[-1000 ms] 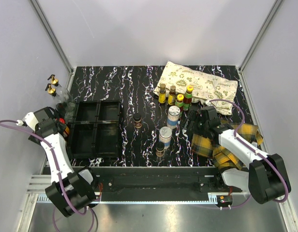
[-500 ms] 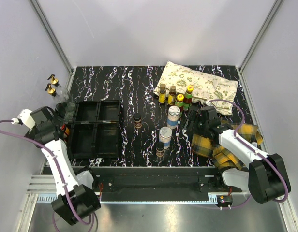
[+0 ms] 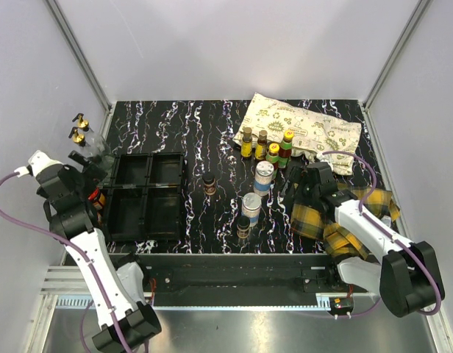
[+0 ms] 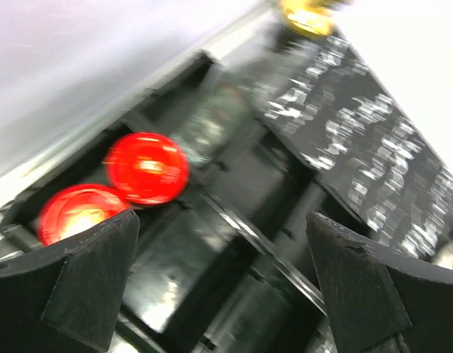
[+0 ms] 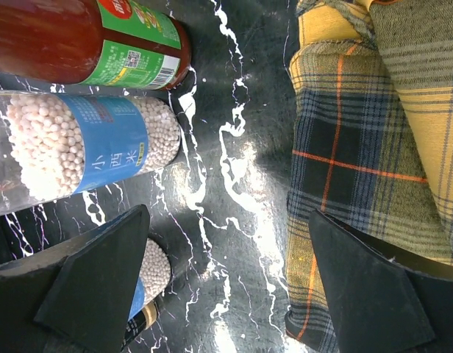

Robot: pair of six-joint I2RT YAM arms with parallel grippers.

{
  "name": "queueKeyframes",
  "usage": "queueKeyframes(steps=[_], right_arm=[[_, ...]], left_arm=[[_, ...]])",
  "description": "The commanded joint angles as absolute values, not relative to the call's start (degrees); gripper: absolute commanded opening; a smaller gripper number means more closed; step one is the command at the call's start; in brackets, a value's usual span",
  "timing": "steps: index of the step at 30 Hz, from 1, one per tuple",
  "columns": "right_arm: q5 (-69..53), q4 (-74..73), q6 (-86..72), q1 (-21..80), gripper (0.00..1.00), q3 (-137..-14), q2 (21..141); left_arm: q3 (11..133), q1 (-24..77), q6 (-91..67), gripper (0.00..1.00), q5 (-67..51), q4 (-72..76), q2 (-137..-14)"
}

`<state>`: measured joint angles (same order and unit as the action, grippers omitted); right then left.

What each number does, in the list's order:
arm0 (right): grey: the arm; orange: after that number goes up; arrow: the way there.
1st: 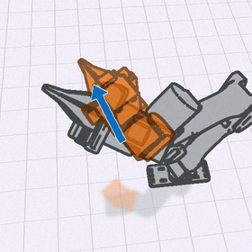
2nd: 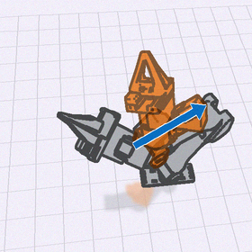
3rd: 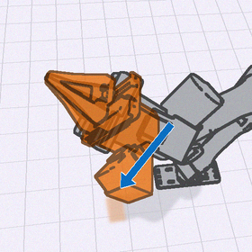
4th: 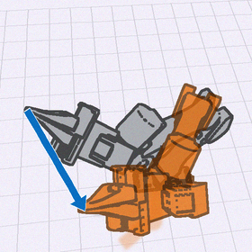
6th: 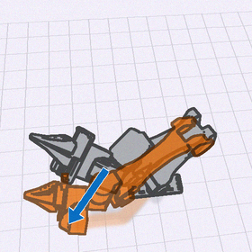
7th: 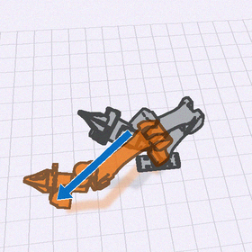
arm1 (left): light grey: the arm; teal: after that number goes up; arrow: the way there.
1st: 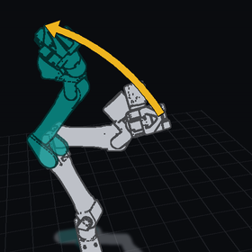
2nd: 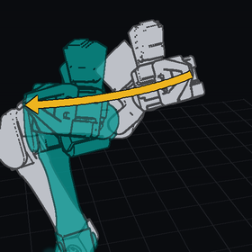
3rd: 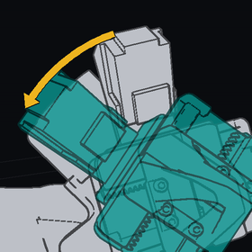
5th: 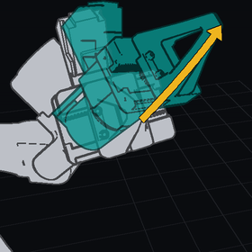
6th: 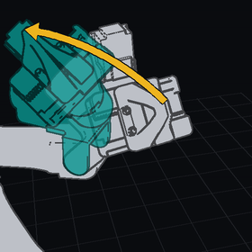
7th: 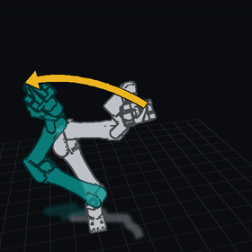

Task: Organize the condiment bottles
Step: Pick up the bottle from the center of the board.

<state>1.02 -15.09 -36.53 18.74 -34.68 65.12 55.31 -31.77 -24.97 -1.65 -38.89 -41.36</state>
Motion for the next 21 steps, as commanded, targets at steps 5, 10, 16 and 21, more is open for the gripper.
queueKeyframes(steps=[5,10,16,21], right_arm=[[-1.1,-18.4,-38.0,18.5,1.0,-38.1,66.3],[-0.3,-21.0,-37.0,18.5,1.0,-38.3,66.6],[1.3,-21.4,-36.7,18.5,1.0,-36.9,62.8],[1.4,-21.8,-34.9,18.5,1.0,-38.1,62.2]], left_arm=[[58.2,-17.8,-26.4,0.99,-11.7,-33.2,-41.0],[59.1,-0.4,-26.3,0.99,-2.7,-31.6,-45.3],[60.1,17.3,-25.8,0.99,5.2,-26.6,-54.3],[64.5,29.2,-22.2,0.99,13.9,-25.0,-65.3]])
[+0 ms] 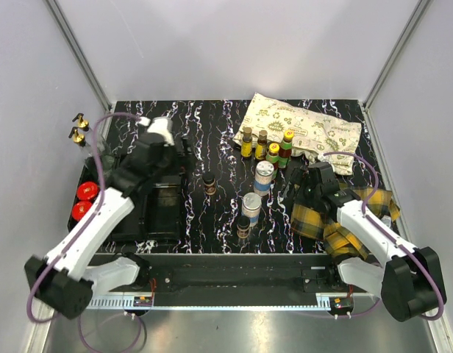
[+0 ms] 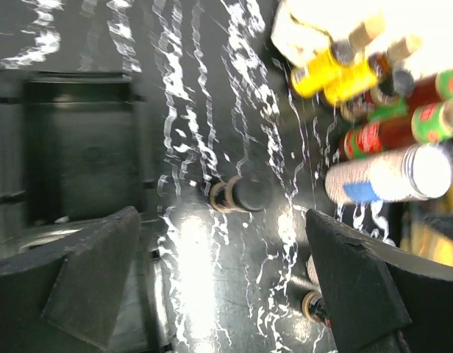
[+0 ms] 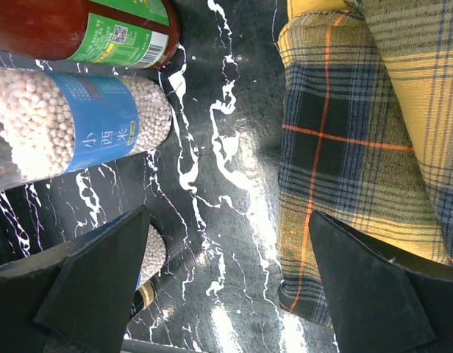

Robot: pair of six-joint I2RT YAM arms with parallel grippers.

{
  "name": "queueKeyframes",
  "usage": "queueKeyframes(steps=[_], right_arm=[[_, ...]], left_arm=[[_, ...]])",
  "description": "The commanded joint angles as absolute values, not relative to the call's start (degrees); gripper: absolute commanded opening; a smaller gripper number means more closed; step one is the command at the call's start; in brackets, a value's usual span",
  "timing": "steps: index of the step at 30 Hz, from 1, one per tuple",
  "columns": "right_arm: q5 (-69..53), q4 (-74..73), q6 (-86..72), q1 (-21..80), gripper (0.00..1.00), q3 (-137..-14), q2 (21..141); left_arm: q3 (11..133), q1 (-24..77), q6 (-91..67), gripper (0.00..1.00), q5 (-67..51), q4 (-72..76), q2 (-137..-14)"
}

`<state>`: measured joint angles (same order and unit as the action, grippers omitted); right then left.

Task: Organize the condiment bottles
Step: Pick up the bottle from the center of the board.

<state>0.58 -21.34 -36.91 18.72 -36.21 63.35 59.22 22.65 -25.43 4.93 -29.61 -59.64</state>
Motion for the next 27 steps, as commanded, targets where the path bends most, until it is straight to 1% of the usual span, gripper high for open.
queueKeyframes(steps=[1,4,8,17,25,27], right_arm=[[0.9,-21.7,-33.4,18.5,1.0,-38.2,62.2],[1.2,-21.6,-32.3,18.5,1.0,-38.1,60.8],[1.4,-21.5,-31.0,18.5,1.0,-38.1,59.9],[0.2,-21.6,-31.5,18.5,1.0,-38.8,64.0],[0.1,-21.5,-31.9,18.5,1.0,-37.6,63.8],[0.2,-21.5,-31.8,18.5,1.0,-37.7,63.7]], left_arm=[[64.9,30.2,-21.9,0.99,15.9,-25.0,-66.8],[65.5,33.0,-21.1,0.99,19.3,-24.9,-71.7],[65.0,34.0,-20.7,0.99,19.2,-23.5,-76.1],[63.3,34.9,-20.7,0.99,16.6,-19.1,-80.2],[61.7,34.9,-22.2,0.99,15.7,-18.5,-84.5],[61.5,34.9,-22.5,0.96,14.7,-18.5,-85.8]])
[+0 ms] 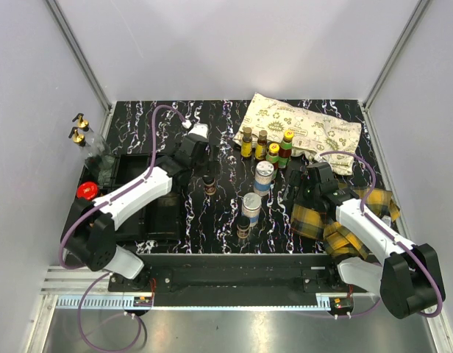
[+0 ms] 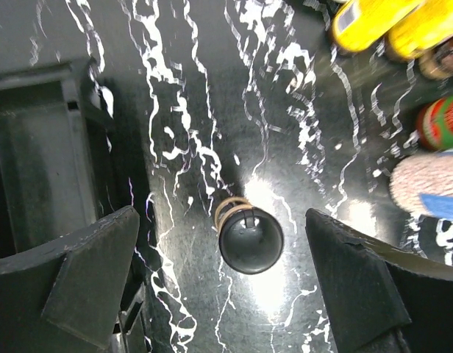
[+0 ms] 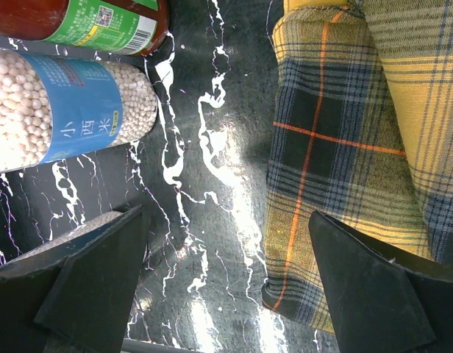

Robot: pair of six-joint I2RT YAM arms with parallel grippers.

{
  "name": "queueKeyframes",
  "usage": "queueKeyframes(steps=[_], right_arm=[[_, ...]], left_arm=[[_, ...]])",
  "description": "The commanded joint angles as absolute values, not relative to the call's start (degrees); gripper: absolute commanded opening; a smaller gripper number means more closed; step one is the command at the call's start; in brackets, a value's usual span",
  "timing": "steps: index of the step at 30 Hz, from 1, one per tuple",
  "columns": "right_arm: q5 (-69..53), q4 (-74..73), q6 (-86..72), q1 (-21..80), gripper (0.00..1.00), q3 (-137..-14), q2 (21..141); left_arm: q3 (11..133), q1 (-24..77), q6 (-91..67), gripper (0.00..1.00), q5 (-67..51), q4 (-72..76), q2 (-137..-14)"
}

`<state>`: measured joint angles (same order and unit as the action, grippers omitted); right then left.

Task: Organize the condiment bottles
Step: Pick up the bottle from the center of the board.

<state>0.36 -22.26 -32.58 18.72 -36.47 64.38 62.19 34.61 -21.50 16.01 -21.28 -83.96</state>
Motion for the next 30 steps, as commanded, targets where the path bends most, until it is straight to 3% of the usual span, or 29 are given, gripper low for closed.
queueKeyframes(steps=[1,19,25,27,30], right_arm=[[0.3,-21.5,-31.8,18.5,1.0,-37.7,63.6],[0.8,-21.1,-32.3,18.5,1.0,-37.6,64.2],[0.5,-20.8,-32.5,18.4,0.99,-37.8,65.3],[0.6,-20.7,-32.5,18.5,0.99,-37.7,65.1],[0.7,-20.6,-32.5,18.5,0.99,-37.4,64.8]], left_arm=[[61.3,34.9,-22.8,0.94,14.1,-18.4,-86.1],[60.1,34.8,-22.8,0.65,9.0,-18.1,-91.2],[60.4,34.9,-22.8,0.48,9.3,-18.5,-91.1],[60.8,34.9,-22.8,0.35,9.8,-19.1,-91.3],[61.3,34.9,-22.6,0.26,10.0,-19.8,-91.2]])
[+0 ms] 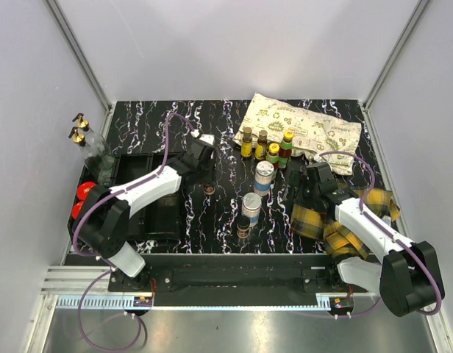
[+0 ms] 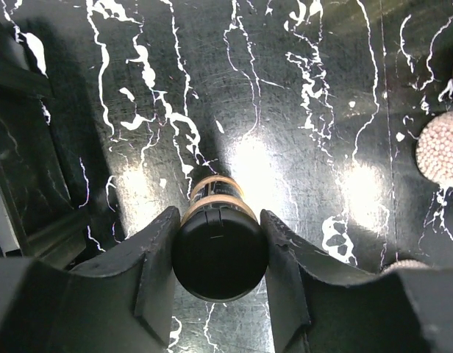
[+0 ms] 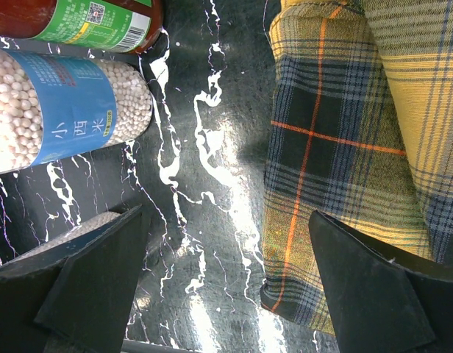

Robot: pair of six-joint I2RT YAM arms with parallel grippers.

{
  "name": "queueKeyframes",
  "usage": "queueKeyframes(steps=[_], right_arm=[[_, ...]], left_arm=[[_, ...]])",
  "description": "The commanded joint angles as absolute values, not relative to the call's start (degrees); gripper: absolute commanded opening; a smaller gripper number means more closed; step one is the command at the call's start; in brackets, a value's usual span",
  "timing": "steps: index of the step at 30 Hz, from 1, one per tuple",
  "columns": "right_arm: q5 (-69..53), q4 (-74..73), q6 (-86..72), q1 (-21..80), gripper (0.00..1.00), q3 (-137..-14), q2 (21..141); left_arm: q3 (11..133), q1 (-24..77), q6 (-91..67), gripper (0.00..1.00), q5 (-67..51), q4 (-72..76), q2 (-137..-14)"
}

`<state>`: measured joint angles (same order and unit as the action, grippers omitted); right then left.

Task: Organize the condiment bottles
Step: Pick up the bottle from the center of the board, then place the bottle in the storage box.

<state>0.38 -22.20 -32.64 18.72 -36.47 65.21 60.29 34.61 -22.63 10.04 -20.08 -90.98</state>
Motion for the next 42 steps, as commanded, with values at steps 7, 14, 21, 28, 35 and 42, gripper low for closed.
queueKeyframes(steps=[7,14,21,28,35,42], right_arm=[[0.9,-20.7,-32.5,18.4,0.99,-36.9,64.3],[0.9,-20.3,-32.6,18.5,0.99,-36.6,64.3],[0.7,-19.8,-32.6,18.5,0.99,-36.1,64.2],[0.7,-19.5,-32.4,18.5,0.99,-36.2,64.2],[0.2,-19.1,-32.3,18.5,0.99,-36.2,65.1],[0.2,-18.9,-32.3,18.5,0.99,-36.5,65.4]], left_arm=[[63.1,34.8,-22.0,0.0,11.4,-22.0,-89.1],[66.8,34.8,-20.1,0.0,15.0,-27.1,-83.1],[69.8,33.4,-17.8,0.0,18.4,-31.8,-76.2],[69.3,26.3,-17.5,0.0,17.8,-34.5,-68.5],[67.2,12.0,-20.2,0.0,14.3,-35.2,-65.0],[65.0,3.0,-23.4,0.0,18.5,-34.2,-67.7]])
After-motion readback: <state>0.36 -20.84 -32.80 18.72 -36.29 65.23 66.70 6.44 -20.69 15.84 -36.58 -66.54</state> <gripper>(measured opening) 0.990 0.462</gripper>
